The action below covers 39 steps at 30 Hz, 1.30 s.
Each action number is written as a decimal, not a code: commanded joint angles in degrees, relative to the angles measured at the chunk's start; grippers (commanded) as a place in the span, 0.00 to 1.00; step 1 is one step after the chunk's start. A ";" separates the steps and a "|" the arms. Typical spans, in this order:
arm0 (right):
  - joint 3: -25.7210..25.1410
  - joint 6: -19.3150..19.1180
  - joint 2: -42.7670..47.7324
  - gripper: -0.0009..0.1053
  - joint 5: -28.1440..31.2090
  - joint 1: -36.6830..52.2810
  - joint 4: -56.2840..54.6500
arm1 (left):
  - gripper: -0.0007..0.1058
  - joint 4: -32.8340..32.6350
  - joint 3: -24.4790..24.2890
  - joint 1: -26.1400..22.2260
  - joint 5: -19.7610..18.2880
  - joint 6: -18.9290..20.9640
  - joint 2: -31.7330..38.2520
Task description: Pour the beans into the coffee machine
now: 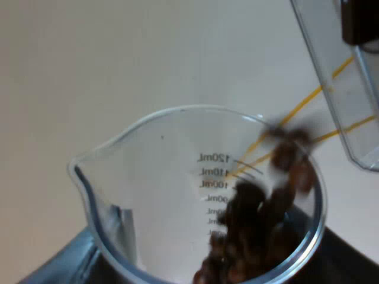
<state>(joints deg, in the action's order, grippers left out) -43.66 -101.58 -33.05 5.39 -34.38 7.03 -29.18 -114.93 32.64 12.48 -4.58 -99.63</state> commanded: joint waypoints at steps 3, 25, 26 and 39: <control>-0.68 -0.16 0.49 0.65 0.00 0.01 0.80 | 0.45 1.24 -0.51 0.20 0.76 -5.97 0.34; -0.68 -0.16 0.49 0.65 0.00 0.01 0.80 | 0.27 6.80 -0.51 0.20 0.76 -11.11 0.34; -0.68 -0.16 0.49 0.65 0.00 0.01 0.80 | 0.27 6.80 -0.51 0.20 0.76 -11.11 0.34; -0.68 -0.16 0.49 0.65 0.00 0.01 0.80 | 0.27 6.70 -0.51 0.20 0.76 -9.43 0.34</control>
<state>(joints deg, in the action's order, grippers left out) -43.66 -101.58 -33.05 5.39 -34.38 7.03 -23.51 -114.93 32.64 12.48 -14.69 -99.63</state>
